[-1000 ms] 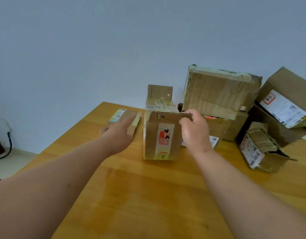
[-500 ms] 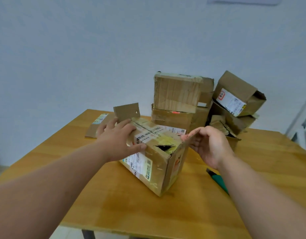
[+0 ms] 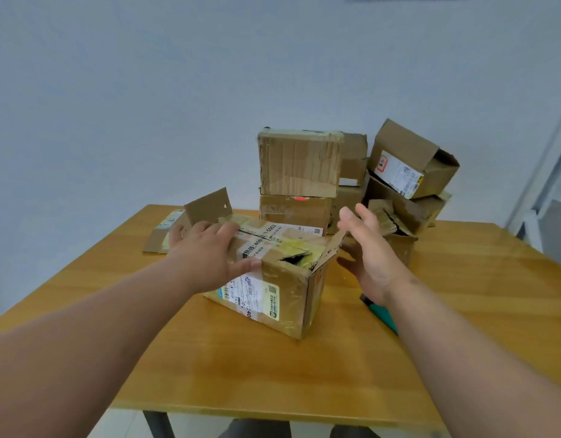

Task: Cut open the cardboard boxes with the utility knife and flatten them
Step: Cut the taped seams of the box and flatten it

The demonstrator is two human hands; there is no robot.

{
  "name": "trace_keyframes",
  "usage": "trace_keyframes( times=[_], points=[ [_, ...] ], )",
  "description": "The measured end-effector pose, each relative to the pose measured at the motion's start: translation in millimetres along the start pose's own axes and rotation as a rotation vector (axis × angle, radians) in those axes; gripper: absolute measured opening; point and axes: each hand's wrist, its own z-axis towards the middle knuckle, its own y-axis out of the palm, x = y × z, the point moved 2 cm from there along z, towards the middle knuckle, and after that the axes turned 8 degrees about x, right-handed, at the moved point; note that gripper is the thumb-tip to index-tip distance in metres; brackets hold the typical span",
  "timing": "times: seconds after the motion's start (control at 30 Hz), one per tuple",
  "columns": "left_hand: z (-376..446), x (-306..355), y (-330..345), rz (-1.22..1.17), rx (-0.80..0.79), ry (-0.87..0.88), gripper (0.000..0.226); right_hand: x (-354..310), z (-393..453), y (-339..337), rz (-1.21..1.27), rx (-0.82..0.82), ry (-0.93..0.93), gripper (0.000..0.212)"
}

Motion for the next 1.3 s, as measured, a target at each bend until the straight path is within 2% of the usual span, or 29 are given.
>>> trace_keyframes(
  times=[0.1, 0.23, 0.3, 0.37, 0.43, 0.5, 0.57, 0.63, 0.7, 0.8, 0.9, 0.97, 1.1, 1.2, 1.3],
  points=[
    [-1, 2, 1, 0.026, -0.048, 0.030, 0.098, 17, -5, 1, -0.036, -0.076, 0.032, 0.113],
    [6, 3, -9, 0.121, 0.040, 0.159, 0.096, 16, 0, 1, 0.023, -0.094, 0.059, 0.107],
    [9, 7, -12, 0.107, 0.031, 0.211, 0.098, 15, 7, 1, 0.074, -0.056, 0.110, 0.100],
    [10, 12, -10, 0.075, 0.024, 0.229, 0.099, 18, 11, -1, 0.123, 0.012, 0.156, 0.079],
    [13, 13, -8, 0.038, 0.026, 0.220, 0.097, 22, 15, -3, 0.121, 0.077, 0.172, 0.037],
    [14, 14, -6, 0.021, 0.031, 0.219, 0.096, 30, 19, -5, 0.089, 0.134, 0.213, 0.023],
    [16, 15, -5, 0.005, 0.030, 0.227, 0.092, 34, 21, -7, 0.025, 0.152, 0.260, 0.041],
    [16, 15, -4, -0.007, 0.024, 0.238, 0.089, 32, 23, -8, -0.128, 0.166, 0.260, 0.075],
    [16, 14, -3, -0.003, 0.021, 0.253, 0.087, 26, 23, -7, -0.381, 0.182, 0.125, 0.089],
    [18, 13, -1, 0.009, 0.007, 0.248, 0.092, 13, 27, -1, -0.811, 0.138, -0.177, 0.068],
    [21, 12, -2, 0.025, -0.007, 0.218, 0.098, 4, 29, 7, -1.101, 0.040, -0.268, 0.051],
    [21, 12, -2, 0.018, -0.019, 0.206, 0.097, -3, 31, 7, -1.122, -0.012, -0.241, 0.049],
    [15, 11, 0, -0.060, -0.074, 0.179, 0.098, -14, 33, 3, -1.016, -0.163, -0.150, 0.056],
    [15, 12, -1, -0.071, -0.064, 0.184, 0.100, -15, 31, 2, -1.026, -0.185, -0.143, 0.067],
    [12, 13, -1, -0.072, -0.051, 0.190, 0.098, -16, 27, 2, -0.986, -0.196, -0.139, 0.067]
  ],
)
